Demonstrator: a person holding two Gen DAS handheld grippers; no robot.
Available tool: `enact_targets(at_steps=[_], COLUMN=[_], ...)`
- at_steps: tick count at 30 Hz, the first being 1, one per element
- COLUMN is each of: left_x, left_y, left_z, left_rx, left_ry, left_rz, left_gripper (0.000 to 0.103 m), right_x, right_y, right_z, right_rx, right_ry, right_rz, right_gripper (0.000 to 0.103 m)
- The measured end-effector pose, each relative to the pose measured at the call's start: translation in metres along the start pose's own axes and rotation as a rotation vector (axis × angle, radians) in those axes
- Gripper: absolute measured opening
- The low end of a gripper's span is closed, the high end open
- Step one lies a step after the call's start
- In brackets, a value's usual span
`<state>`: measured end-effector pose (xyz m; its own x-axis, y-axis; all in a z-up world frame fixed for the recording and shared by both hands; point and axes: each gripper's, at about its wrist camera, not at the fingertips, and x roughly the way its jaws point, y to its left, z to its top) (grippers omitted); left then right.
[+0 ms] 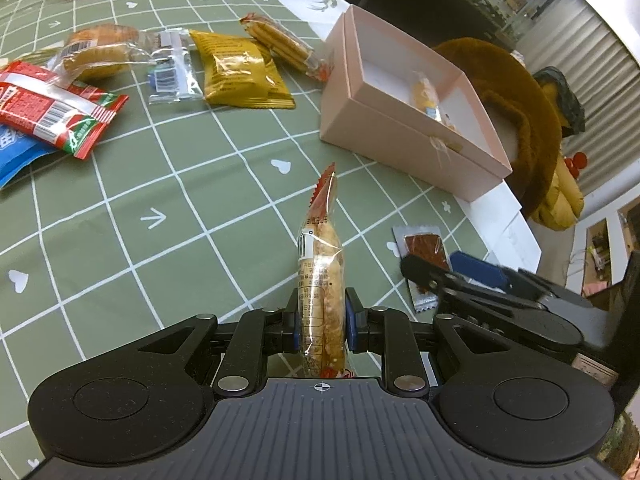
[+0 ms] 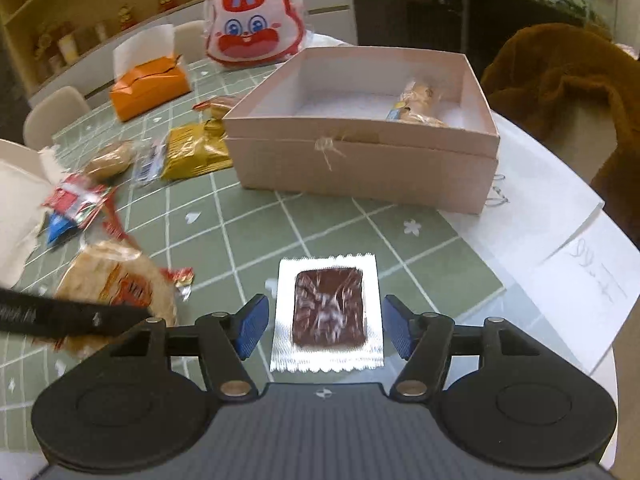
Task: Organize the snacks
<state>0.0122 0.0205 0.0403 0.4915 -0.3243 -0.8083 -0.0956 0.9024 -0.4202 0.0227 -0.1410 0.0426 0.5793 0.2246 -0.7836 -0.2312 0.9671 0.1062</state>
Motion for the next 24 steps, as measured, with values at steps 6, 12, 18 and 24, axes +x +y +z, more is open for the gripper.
enact_targets(at_steps=[6,12,18,24], left_x=[0.000,-0.003,-0.019,-0.085], left_y=[-0.001,-0.002,-0.017,-0.062], left_z=[0.000,0.000,0.012,0.090], left_rx=[0.005,0.011,0.043,0.150], left_ry=[-0.001,-0.024,-0.083,-0.249], left_rz=[0.004,-0.005,-0.056,-0.186], left_gripper=[0.024,0.023,0.023,0.023], right_x=[-0.002,-0.025,-0.055,-0.126], right_y=[0.011,-0.002,-0.016,-0.027], right_z=[-0.003,-0.006,0.008,0.082], right_rx=[-0.086,-0.053,-0.010,-0.059], right_ry=[0.009,0.008,-0.052,-0.293], right_rz=[-0.034,-0.005,0.006,0.002], right_gripper=[0.059,0.048,0.044,0.043])
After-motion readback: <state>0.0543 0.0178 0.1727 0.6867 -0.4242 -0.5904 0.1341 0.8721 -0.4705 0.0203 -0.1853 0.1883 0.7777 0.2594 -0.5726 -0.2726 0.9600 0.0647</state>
